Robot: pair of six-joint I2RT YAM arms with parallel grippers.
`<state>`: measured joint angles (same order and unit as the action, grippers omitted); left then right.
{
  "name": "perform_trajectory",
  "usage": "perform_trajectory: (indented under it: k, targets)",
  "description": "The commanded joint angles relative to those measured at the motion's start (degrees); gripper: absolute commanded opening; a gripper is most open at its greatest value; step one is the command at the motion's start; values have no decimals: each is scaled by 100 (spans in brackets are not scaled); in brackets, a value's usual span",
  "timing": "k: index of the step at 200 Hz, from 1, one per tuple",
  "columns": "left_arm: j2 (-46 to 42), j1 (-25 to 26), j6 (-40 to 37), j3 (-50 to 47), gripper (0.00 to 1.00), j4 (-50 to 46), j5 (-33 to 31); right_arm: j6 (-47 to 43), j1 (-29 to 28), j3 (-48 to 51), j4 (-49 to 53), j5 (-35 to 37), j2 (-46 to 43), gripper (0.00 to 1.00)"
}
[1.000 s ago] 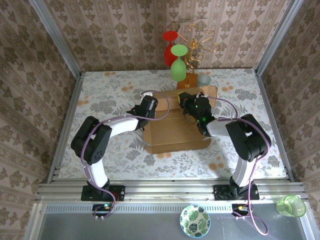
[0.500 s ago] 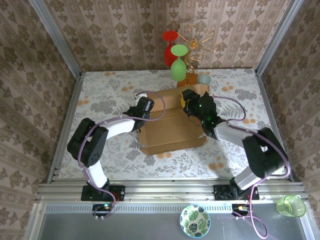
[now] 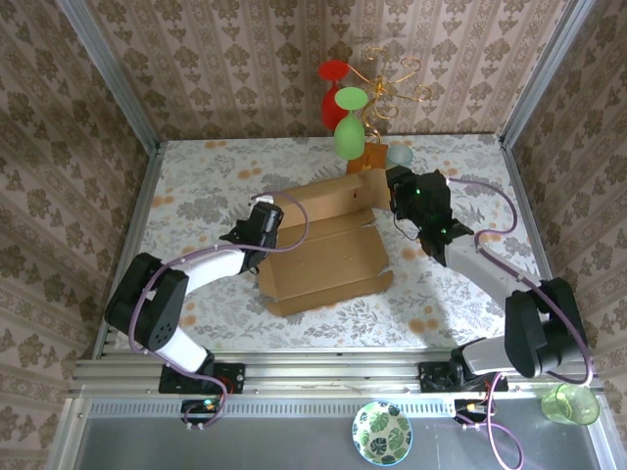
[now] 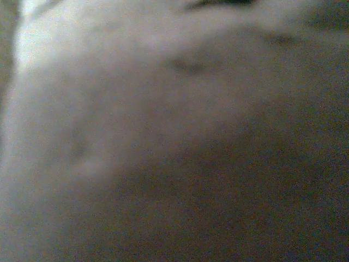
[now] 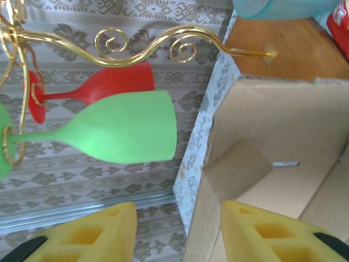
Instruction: Fold the paper box
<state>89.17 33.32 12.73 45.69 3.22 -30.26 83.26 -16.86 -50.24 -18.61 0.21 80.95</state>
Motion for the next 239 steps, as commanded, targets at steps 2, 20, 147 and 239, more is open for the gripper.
perform_trajectory:
  k: [2, 20, 147, 239]
  targets:
    - [-89, -19, -477, -148, 0, -315, -68, -548, 10, -531, 453, -280, 502, 44]
    - [-75, -19, -444, -142, 0, -316, -31, -817, 47, -839, 399, -581, 943, 47]
    - [72, -34, -465, -6, 0, -276, 195, -1256, -70, -1261, 72, -1575, 1863, 60]
    - [120, -27, -541, 115, 0, -276, 222, -822, -130, -993, -189, -1474, 1618, 22]
